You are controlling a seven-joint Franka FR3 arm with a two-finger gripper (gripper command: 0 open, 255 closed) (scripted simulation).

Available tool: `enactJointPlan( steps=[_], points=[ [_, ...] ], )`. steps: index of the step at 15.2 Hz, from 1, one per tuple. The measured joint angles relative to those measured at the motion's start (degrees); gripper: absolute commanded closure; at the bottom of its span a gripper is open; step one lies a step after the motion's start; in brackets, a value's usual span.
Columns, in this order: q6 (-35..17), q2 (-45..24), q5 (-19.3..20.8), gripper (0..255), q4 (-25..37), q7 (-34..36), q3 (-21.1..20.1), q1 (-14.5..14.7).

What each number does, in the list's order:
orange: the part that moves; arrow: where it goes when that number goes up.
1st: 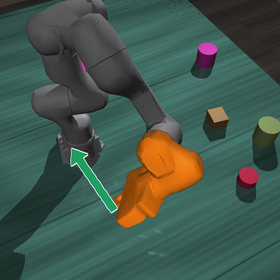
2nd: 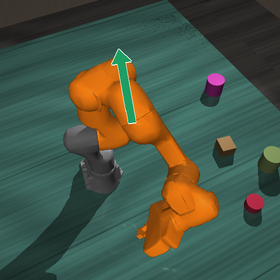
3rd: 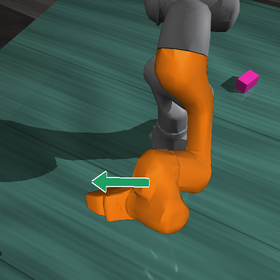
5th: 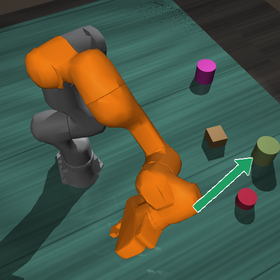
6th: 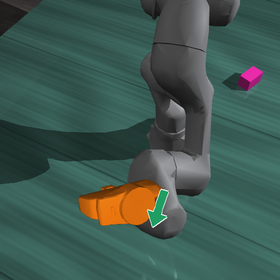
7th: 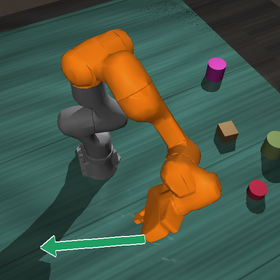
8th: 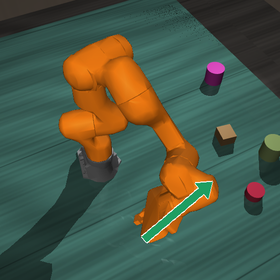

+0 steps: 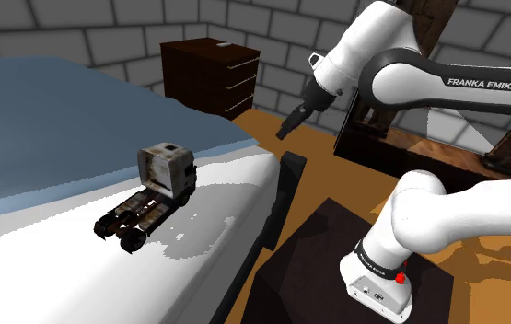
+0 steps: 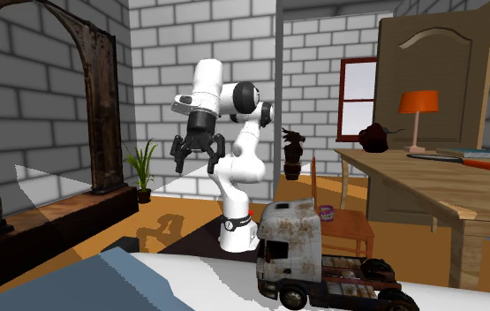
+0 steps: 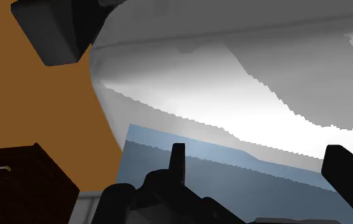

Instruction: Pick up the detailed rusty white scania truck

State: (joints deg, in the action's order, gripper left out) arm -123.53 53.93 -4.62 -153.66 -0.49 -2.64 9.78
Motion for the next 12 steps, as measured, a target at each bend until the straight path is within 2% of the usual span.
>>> enactJointPlan(
  steps=[3, 8, 12],
  points=[
    [-13.3, 0.5, -2.4, 0, -5.3, -1.8, -1.1, 3.8],
    [-39.1, -4.5, -5.9, 0, -12.2, -6.6, -1.2, 11.6],
    [-62.1, -15.3, -6.9, 0, -13.0, -10.7, 1.6, 20.8]
  ],
)
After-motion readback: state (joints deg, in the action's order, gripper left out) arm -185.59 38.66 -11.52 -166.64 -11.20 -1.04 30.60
